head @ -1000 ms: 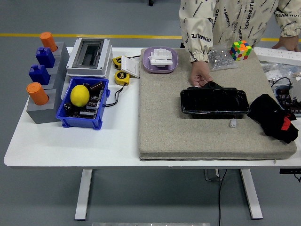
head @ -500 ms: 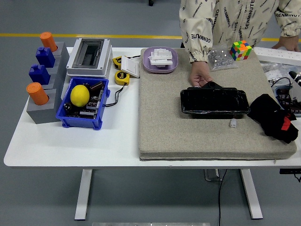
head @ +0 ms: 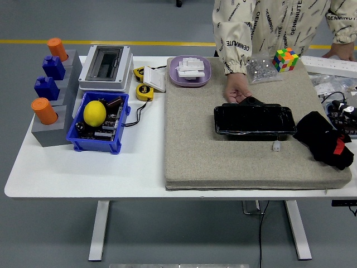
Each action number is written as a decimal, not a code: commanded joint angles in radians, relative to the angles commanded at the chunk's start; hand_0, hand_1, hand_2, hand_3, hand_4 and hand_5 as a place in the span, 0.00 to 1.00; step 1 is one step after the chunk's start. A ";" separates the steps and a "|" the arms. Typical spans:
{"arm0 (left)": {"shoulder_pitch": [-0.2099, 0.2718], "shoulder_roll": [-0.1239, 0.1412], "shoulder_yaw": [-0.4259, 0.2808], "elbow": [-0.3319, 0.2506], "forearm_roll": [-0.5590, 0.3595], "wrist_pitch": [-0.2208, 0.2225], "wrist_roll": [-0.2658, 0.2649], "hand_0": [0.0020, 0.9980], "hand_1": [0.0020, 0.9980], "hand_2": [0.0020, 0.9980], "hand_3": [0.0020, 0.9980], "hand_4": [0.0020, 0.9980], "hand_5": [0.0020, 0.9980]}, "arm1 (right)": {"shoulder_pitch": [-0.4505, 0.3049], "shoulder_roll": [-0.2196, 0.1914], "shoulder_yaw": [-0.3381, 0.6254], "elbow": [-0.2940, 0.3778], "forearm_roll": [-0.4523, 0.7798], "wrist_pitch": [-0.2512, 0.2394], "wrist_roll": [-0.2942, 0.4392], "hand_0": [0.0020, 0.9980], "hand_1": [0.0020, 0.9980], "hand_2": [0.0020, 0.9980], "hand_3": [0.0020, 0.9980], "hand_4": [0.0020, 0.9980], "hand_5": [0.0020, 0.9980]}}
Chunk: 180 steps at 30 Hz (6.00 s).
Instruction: Pick the rag up,wipe the panel,place it on the desk
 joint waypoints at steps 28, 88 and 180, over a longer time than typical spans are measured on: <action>0.004 0.003 0.010 0.000 -0.008 -0.001 0.000 0.61 0.64 0.66 0.56 0.63 0.44 | 0.010 0.040 -0.077 -0.140 -0.038 -0.012 0.003 0.88 0.82 0.87 0.85 1.00 0.67; -0.006 0.002 0.027 0.003 -0.019 -0.002 0.001 0.61 0.64 0.65 0.56 0.63 0.44 | 0.051 0.125 -0.206 -0.221 -0.044 -0.056 0.045 0.57 0.60 0.65 0.62 1.00 0.31; -0.013 0.006 0.013 0.002 -0.011 -0.001 0.001 0.61 0.64 0.66 0.56 0.63 0.44 | 0.201 0.186 -0.315 -0.205 -0.033 -0.104 0.034 0.37 0.45 0.49 0.48 0.70 0.15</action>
